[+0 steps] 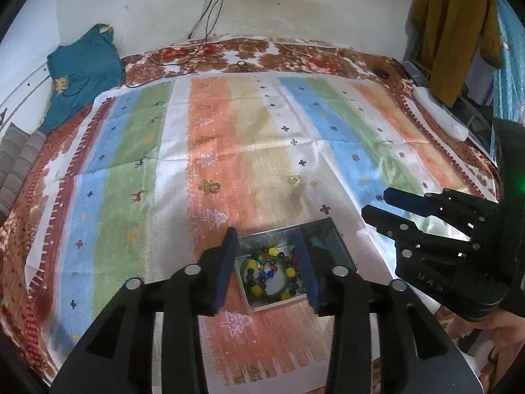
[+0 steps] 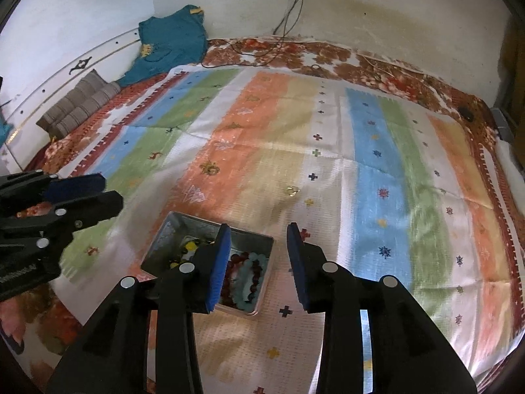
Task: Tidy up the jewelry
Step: 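Drop both bracelets into the tin by opening both tools, then move both open tools forward toward the two small rings on the cloth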
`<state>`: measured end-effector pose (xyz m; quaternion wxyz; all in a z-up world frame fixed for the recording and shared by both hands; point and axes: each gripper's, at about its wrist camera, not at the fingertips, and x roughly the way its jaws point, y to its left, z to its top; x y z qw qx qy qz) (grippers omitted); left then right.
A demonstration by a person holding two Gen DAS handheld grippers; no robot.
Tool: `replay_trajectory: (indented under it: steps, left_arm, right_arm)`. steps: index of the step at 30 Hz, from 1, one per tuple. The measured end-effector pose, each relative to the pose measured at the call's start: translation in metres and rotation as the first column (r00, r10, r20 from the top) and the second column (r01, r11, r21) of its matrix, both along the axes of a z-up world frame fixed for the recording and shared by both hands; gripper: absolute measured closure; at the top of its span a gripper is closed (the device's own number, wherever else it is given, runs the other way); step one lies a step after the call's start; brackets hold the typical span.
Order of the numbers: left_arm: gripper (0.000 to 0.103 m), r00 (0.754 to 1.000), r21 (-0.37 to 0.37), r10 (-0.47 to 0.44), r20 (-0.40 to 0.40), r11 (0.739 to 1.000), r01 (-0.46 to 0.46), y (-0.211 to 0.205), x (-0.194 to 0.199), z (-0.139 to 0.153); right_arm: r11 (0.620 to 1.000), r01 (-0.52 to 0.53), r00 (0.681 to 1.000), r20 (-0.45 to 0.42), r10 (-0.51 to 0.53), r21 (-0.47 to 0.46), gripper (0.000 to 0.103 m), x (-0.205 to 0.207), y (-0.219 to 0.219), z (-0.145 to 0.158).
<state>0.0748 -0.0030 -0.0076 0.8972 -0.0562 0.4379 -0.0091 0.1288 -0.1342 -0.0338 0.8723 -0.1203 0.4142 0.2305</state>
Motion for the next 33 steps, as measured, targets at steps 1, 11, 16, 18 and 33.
replay_trajectory:
  steps: [1,11,16,18,33]
  left_arm:
    - [0.059,1.0,-0.001,0.006,0.0,1.0,-0.006,0.001,0.001,0.0]
    - [0.049,0.996,-0.003,0.085,-0.038,0.996,-0.085,0.019,0.026,-0.01]
    - [0.047,0.991,-0.006,0.113,-0.068,0.993,-0.114,0.028,0.041,-0.018]
    - [0.046,0.989,0.011,0.126,-0.075,0.992,-0.125,0.032,0.048,-0.021]
    - [0.042,0.974,0.009,0.165,-0.156,0.986,-0.166,0.048,0.101,-0.052]
  right_arm:
    - [1.0,0.002,1.0,-0.002,-0.002,0.001,0.067,0.001,0.0,0.0]
    - [1.0,0.003,1.0,-0.028,-0.003,-0.01,0.052,0.017,0.002,-0.003]
    - [1.0,0.02,0.997,-0.072,-0.02,-0.004,0.051,0.036,0.004,-0.011]
    - [1.0,0.03,0.995,-0.091,-0.03,-0.001,0.05,0.044,0.006,-0.015]
    - [0.998,0.047,0.989,-0.141,-0.053,-0.049,0.043,0.085,0.017,-0.044]
